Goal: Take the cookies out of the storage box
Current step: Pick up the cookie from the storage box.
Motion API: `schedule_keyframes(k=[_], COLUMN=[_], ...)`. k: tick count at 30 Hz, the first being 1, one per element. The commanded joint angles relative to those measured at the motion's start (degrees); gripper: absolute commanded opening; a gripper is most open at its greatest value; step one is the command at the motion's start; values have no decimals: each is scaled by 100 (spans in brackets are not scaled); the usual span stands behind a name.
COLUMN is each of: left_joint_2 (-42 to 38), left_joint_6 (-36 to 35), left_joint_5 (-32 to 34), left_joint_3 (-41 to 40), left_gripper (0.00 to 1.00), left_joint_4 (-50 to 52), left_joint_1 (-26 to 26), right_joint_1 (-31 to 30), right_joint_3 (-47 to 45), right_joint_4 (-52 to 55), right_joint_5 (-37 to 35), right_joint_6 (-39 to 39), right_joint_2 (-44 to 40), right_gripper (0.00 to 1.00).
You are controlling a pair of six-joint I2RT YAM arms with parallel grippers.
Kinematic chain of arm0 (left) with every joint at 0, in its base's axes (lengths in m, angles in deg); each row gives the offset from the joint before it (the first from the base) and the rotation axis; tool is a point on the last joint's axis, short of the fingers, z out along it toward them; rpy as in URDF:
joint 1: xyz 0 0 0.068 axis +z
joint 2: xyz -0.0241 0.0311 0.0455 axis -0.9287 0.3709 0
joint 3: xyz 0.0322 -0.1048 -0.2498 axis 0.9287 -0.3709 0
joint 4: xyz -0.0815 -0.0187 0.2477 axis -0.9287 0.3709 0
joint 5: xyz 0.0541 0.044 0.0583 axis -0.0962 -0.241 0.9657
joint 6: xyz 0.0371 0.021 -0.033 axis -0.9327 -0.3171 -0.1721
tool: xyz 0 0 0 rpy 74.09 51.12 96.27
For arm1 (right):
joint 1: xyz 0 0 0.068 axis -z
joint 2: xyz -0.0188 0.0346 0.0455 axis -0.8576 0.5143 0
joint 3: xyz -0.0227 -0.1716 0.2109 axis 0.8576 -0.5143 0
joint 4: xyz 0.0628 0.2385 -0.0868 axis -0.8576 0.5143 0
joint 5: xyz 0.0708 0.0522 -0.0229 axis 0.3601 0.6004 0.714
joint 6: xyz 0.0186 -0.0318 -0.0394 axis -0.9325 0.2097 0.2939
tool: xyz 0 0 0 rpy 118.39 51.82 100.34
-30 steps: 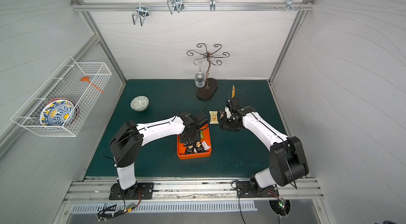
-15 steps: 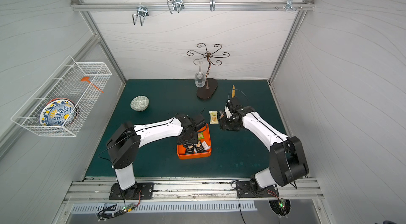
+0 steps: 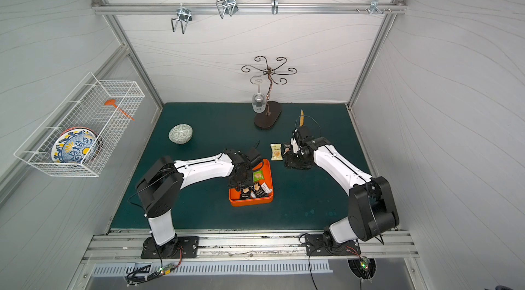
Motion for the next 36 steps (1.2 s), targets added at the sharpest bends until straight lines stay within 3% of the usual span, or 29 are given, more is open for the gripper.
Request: schedule_keyframes(k=[1, 12, 36], left_joint_2=[-175, -164, -866], left_joint_6=[-72, -141, -394], left_joint_5=[8, 39, 161], left_joint_3=[47, 117, 579], left_gripper=[58, 42, 43], left_joint_4=[-81, -34, 600], left_joint_1=[18, 22, 23], right_joint_1=[28, 28, 10], right_joint_3=[-31, 4, 336], right_joint_4=[25, 33, 326], right_joint_5=[73, 150, 133], right_joint_6=[95, 93, 22], right_joint_2=[58, 151, 39], right_gripper=[55, 56, 55])
